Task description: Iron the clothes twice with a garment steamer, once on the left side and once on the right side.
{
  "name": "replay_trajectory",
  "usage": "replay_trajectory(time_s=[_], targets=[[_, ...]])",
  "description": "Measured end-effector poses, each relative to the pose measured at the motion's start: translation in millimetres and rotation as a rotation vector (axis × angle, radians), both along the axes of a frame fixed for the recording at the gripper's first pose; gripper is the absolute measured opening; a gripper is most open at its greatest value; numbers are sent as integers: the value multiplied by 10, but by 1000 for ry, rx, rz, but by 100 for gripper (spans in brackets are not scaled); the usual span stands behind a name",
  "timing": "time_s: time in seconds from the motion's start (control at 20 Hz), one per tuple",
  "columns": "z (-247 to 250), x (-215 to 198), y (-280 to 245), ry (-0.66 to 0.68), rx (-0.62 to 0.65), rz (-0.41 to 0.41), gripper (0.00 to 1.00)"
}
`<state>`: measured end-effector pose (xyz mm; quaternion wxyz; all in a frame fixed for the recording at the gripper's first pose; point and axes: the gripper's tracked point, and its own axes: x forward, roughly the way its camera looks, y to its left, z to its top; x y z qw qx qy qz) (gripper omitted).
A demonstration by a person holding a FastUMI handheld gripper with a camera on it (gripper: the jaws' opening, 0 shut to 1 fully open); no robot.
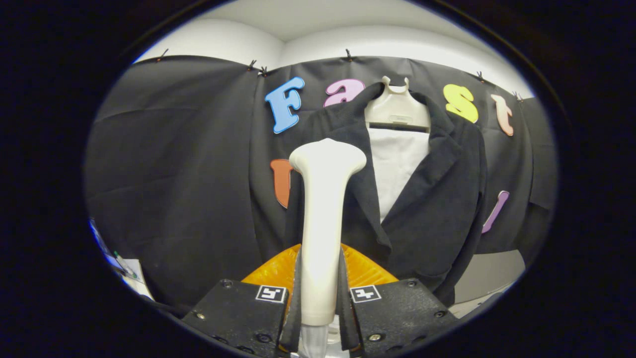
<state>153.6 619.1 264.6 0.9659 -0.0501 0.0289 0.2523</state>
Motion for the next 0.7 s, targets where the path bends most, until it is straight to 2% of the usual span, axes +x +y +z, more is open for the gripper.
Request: replay_trajectory(time_s=[0.7], targets=[[-854, 108, -214, 113, -76, 10, 33]])
